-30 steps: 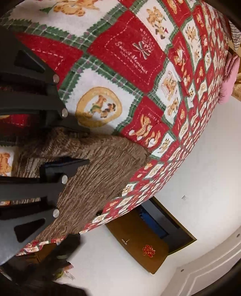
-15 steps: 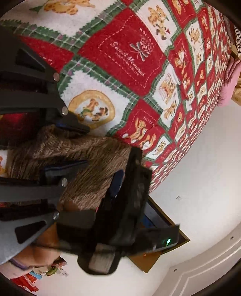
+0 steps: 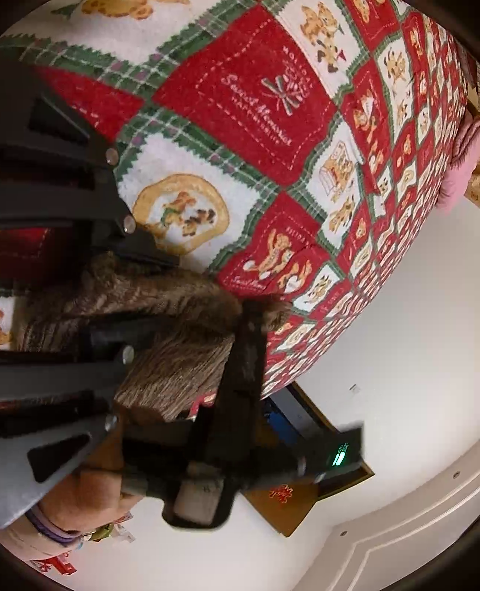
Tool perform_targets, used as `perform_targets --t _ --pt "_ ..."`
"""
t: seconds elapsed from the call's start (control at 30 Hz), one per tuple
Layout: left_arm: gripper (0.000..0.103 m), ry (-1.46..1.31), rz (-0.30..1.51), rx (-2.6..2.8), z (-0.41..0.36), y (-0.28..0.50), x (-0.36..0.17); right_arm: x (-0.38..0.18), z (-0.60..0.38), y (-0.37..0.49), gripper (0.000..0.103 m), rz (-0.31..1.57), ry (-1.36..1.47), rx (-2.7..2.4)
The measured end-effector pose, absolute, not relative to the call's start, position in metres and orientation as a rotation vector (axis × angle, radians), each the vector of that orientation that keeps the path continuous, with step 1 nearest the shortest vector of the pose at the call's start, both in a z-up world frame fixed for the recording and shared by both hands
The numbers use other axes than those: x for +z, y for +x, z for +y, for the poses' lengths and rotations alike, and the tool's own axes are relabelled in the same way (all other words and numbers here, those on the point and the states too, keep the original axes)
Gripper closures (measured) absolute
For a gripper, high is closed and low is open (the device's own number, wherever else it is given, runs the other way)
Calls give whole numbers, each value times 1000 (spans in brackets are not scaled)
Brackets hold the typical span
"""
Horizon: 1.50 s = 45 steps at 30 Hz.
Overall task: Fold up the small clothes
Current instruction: 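Lift the held end with both grippers and fold it over the sweater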
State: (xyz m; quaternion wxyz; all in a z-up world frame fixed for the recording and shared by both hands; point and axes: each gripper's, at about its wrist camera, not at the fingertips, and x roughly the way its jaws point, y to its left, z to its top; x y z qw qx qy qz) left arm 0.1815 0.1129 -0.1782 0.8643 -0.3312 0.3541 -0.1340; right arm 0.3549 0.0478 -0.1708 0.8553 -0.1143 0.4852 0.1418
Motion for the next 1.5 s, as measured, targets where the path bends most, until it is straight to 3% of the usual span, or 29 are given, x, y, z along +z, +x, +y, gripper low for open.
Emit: perform_targets --t 0.23,0.47,0.83,1.1,1.5 --pt "84 -482 638 -344 86 168 -135 -135 -34 337 84 971 245 384" --pt "84 -271 590 -548 27 148 -91 -112 -123 302 85 910 475 354" --pt "84 -65 681 -713 -61 120 -93 -135 -239 249 87 901 584 221" --pt "84 6 657 -801 -104 120 -81 -116 -284 242 87 867 511 217" --pt "86 69 699 -850 -152 113 -97 -130 -341 235 88 873 507 186"
